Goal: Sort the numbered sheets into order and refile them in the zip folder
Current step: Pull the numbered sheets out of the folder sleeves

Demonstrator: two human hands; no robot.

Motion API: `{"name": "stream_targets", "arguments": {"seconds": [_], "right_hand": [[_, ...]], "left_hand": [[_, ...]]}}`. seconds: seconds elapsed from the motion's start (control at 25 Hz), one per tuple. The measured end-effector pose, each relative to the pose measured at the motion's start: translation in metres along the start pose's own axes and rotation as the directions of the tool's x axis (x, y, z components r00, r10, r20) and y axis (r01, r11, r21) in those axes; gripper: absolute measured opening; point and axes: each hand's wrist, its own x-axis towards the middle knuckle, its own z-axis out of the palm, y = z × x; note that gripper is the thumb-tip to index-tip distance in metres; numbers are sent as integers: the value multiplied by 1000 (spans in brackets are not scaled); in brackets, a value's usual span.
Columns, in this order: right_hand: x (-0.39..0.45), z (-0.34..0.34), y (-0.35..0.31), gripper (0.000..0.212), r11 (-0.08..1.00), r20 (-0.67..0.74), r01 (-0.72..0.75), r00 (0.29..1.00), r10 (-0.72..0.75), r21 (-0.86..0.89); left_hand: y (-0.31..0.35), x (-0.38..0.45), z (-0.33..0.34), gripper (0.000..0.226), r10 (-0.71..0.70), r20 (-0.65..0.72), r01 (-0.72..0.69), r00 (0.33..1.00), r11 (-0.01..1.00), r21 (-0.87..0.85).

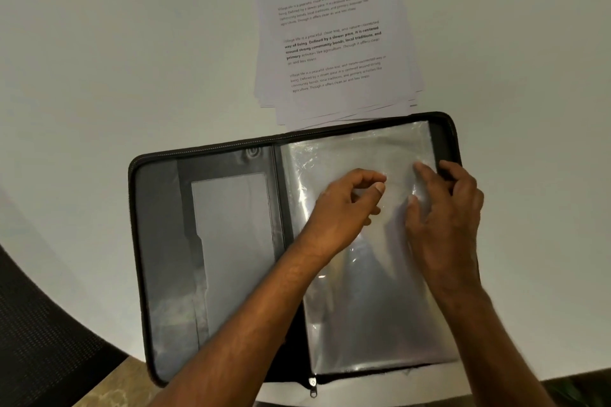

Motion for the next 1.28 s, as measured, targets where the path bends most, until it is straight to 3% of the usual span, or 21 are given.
{"name": "stream_targets", "arguments": {"seconds": [0.08,0.2,0.4,0.52,0.68,0.8,0.92,1.12,1.28], "right_hand": [[8,-1,-6,49,1000,-31,-4,1000,4,7],[27,-5,-19,46,991,-69,7,998,2,130],[74,-10,-48,52,973,-50,42,998,-31,227],[104,-6,-65,62,968,53,-10,999,-3,251],[141,3,-82,77,973,86,-63,995,44,224],[158,8,-88,82,993,57,-61,997,55,104],[166,11,-94,86,998,58,-61,997,59,33],[167,17,-100,86,999,73,-34,997,36,-29],[169,18,-95,85,999,59,-19,998,22,-46]], "left_hand": [[5,4,-10,21,21,-25,-22,999,1000,-22],[21,18,-39,17,92,-190,-106,978,992,-66],[49,60,-94,16,256,-490,-209,834,967,149],[63,92,-118,30,278,-572,-116,772,946,304],[74,122,-130,61,114,-556,134,823,913,386],[82,129,-129,71,36,-541,220,841,889,402],[89,134,-122,57,-41,-534,227,844,930,288],[99,138,-116,76,-172,-468,189,867,982,-11],[99,144,-125,34,-202,-426,137,882,974,-179]]}}
